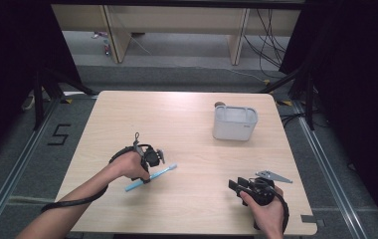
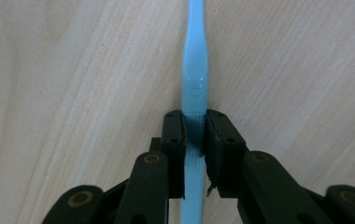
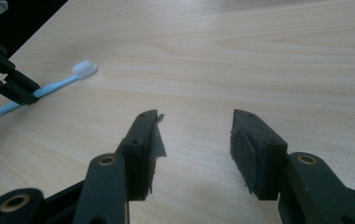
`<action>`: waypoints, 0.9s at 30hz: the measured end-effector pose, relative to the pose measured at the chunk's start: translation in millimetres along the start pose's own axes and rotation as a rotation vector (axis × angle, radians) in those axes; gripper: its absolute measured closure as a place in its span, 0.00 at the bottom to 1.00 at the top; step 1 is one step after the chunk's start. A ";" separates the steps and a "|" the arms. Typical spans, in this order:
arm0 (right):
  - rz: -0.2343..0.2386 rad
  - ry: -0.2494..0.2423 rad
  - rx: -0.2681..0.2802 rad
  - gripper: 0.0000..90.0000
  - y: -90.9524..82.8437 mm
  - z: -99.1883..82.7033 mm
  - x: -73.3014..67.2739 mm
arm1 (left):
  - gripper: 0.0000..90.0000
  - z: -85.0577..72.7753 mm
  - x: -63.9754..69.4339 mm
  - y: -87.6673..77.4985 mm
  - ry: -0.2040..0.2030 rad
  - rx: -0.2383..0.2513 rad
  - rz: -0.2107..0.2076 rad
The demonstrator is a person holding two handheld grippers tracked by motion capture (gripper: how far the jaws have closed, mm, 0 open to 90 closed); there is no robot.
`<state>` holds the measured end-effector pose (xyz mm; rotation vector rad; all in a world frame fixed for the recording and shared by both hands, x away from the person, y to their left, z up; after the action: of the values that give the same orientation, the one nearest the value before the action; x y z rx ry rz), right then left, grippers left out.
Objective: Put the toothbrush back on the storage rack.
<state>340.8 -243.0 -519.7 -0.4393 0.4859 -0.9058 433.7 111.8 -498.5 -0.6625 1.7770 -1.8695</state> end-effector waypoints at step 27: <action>0.005 0.004 -0.001 0.58 2.2 -2.1 0.2 | 0.87 -0.9 7.7 -7.9 0.079 0.055 0.047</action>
<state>341.1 -242.3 -522.6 -0.4366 0.4912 -0.9016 427.1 107.9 -490.5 -0.5291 1.7673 -1.9304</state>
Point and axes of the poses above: each handheld gripper's, and its own axes: y roughly forward along the jaws, z roughly out of its top, x roughly to its right, the point moved 2 cm from there along y, roughly forward along the jaws, and after that the axes turned 13 degrees about -y, right-handed, at the moved point
